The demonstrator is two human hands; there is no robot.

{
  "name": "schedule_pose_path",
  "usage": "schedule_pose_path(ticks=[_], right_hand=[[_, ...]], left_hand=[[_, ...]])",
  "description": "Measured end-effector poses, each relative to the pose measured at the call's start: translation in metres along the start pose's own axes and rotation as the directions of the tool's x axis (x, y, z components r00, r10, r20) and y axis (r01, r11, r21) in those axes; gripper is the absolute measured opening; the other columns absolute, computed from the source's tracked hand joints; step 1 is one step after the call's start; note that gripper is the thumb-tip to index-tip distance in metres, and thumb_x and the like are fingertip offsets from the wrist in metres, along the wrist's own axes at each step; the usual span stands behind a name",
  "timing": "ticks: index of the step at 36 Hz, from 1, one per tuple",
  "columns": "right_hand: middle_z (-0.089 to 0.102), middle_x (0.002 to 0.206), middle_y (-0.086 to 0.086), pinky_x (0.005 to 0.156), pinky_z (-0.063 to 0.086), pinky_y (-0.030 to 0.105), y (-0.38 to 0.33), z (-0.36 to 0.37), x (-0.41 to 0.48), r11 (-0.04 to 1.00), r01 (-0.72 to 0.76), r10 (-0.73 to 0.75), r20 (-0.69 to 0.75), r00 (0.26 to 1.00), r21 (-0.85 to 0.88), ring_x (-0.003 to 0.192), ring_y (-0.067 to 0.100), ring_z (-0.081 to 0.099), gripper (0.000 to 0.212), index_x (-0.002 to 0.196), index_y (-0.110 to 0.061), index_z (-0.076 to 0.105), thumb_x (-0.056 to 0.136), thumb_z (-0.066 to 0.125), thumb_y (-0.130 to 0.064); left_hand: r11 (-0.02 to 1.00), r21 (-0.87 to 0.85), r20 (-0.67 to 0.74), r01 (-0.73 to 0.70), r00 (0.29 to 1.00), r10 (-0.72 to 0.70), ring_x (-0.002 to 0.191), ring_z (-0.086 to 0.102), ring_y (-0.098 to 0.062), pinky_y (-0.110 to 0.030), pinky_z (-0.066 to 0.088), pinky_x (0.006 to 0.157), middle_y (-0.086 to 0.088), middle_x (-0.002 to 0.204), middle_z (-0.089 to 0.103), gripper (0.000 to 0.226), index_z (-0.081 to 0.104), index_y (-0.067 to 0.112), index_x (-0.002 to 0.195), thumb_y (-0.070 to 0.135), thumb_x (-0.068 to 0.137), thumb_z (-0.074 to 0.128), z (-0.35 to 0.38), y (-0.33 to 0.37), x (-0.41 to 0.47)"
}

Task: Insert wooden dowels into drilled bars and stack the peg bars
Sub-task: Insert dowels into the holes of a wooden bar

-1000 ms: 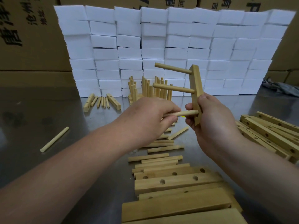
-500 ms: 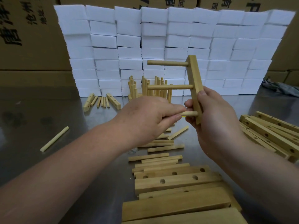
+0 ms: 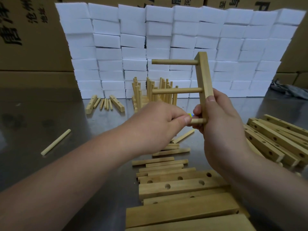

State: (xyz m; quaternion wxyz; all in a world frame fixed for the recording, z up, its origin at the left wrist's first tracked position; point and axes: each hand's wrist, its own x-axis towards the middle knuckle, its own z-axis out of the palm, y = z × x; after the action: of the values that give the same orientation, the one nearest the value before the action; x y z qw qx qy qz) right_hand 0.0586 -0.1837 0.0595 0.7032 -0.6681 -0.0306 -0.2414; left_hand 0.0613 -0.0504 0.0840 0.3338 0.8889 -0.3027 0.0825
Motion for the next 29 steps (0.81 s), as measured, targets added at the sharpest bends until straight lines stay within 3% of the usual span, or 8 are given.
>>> schedule_pose_path(ticks=[2,5,12,16,20,24,27,29], right_hand=[[0.053,0.059,-0.014,0.065,0.052,0.033,-0.002,0.0,0.0,1.0,0.009,-0.009,0.004,1.0,-0.004,0.057,0.005,0.05,0.027,0.118,-0.028,0.054,0.1,0.035,-0.024],[0.053,0.059,-0.012,0.059,0.051,0.026,-0.007,0.0,0.003,0.999,-0.005,0.004,0.02,1.0,0.04,0.055,0.005,0.051,0.025,0.114,-0.028,0.056,0.099,0.036,-0.022],[0.06,0.056,-0.01,0.049,0.045,0.019,-0.011,-0.002,0.013,0.972,-0.134,0.139,-0.016,0.99,0.193,0.057,0.007,0.054,0.018,0.108,-0.026,0.054,0.098,0.04,-0.023],[0.064,0.053,-0.007,0.044,0.045,0.017,-0.019,-0.008,0.021,0.922,-0.253,0.274,-0.033,0.961,0.293,0.046,0.007,0.056,0.016,0.099,-0.018,0.056,0.098,0.04,-0.023],[0.067,0.056,0.004,0.042,0.043,0.015,-0.027,-0.005,0.019,0.831,-0.427,0.404,0.143,0.904,0.356,0.039,0.01,0.054,0.026,0.092,-0.009,0.058,0.099,0.037,-0.023],[0.07,0.066,0.01,0.041,0.042,0.016,-0.029,-0.001,0.011,0.78,-0.554,0.448,0.359,0.819,0.291,0.04,0.01,0.053,0.033,0.08,-0.006,0.063,0.097,0.038,-0.018],[0.07,0.068,0.009,0.041,0.04,0.015,-0.03,0.0,0.007,0.754,-0.614,0.466,0.469,0.75,0.233,0.041,0.009,0.052,0.042,0.073,-0.006,0.074,0.093,0.038,-0.017],[0.07,0.069,0.01,0.039,0.039,0.015,-0.03,0.002,0.004,0.723,-0.653,0.48,0.515,0.71,0.225,0.04,0.009,0.051,0.042,0.078,-0.006,0.074,0.093,0.036,-0.018]], left_hand=[[0.995,-0.082,-0.009,0.057,0.998,-0.058,0.046,0.046,-0.001,-0.012,0.036,0.045,0.015,0.048,0.05,0.032,0.062,0.037,0.064,0.037,0.091,0.045,0.001,0.0,0.001],[0.987,-0.141,-0.019,0.077,0.997,-0.08,0.04,0.044,0.002,-0.012,0.033,0.041,0.017,0.042,0.046,0.041,0.058,0.038,0.053,0.039,0.091,0.045,0.002,0.0,0.003],[0.94,-0.325,-0.163,0.105,0.973,-0.165,0.046,0.057,-0.006,-0.024,0.042,0.055,0.011,0.06,0.067,0.047,0.066,0.024,0.079,0.052,0.093,0.031,-0.012,0.001,0.007],[0.79,-0.585,-0.241,0.183,0.891,-0.384,0.04,0.051,-0.012,-0.017,0.039,0.043,0.002,0.052,0.062,0.043,0.065,0.012,0.072,0.031,0.097,0.035,-0.023,-0.015,0.017],[0.685,-0.686,-0.145,0.246,0.876,-0.46,0.044,0.053,-0.01,-0.02,0.043,0.046,0.004,0.058,0.062,0.02,0.065,0.009,0.085,0.016,0.092,0.048,-0.015,-0.021,0.021],[0.531,-0.798,0.026,0.285,0.897,-0.442,0.064,0.064,-0.016,-0.028,0.053,0.066,-0.003,0.076,0.067,0.018,0.064,0.007,0.096,0.017,0.092,0.051,-0.007,-0.02,0.021],[0.481,-0.822,0.149,0.306,0.93,-0.337,0.068,0.062,-0.017,-0.038,0.049,0.083,0.002,0.064,0.062,0.031,0.062,0.002,0.109,0.023,0.093,0.045,-0.004,-0.017,0.019],[0.442,-0.845,0.193,0.301,0.943,-0.273,0.06,0.059,-0.015,-0.04,0.048,0.081,0.005,0.051,0.055,0.03,0.062,0.006,0.103,0.027,0.095,0.042,-0.002,-0.016,0.017]])
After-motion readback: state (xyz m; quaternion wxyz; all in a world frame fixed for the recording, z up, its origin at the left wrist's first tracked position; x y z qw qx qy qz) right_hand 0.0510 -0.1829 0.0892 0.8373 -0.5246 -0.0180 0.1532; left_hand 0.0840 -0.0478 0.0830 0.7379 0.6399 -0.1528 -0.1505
